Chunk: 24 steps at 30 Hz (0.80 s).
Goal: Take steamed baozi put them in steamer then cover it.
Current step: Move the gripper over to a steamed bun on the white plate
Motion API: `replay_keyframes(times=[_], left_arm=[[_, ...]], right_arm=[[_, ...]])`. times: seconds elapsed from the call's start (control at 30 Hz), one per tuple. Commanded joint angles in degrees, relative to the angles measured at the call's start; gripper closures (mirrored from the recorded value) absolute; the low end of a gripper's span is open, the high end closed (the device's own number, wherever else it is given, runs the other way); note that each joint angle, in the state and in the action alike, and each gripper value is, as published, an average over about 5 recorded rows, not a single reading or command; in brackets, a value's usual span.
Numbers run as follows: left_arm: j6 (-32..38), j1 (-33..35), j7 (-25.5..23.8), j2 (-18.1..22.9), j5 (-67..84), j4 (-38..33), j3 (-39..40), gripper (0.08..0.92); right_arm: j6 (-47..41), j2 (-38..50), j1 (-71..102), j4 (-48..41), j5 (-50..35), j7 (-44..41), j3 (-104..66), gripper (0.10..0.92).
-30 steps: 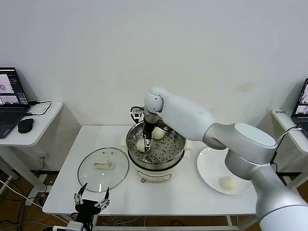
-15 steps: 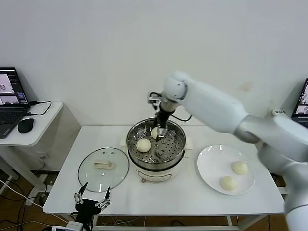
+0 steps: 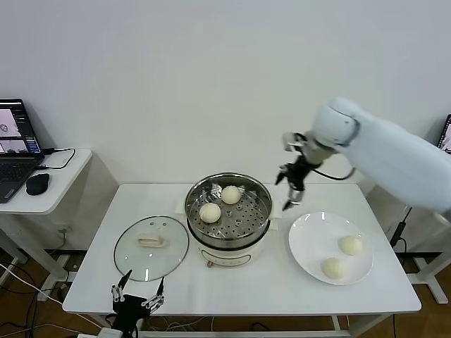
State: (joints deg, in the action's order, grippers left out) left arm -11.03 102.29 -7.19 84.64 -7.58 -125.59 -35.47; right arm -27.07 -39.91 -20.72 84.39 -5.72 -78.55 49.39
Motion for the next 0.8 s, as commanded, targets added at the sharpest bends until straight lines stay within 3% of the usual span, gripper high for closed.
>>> replay_keyframes(times=[0.03, 0.8], left_arm=[[0.01, 0.33, -0.03, 0.05, -0.04, -0.23, 0.39, 0.177], [-0.04, 1.08, -0.47, -0.28, -0.83, 1.10, 0.29, 0.177]], right_arm=[[1.42, 13.22, 3.74, 8.82, 3.10, -0.50, 0.55, 0.203], [3.78, 11.42, 33.44, 1.34, 17.46, 2.14, -17.72, 0.202]])
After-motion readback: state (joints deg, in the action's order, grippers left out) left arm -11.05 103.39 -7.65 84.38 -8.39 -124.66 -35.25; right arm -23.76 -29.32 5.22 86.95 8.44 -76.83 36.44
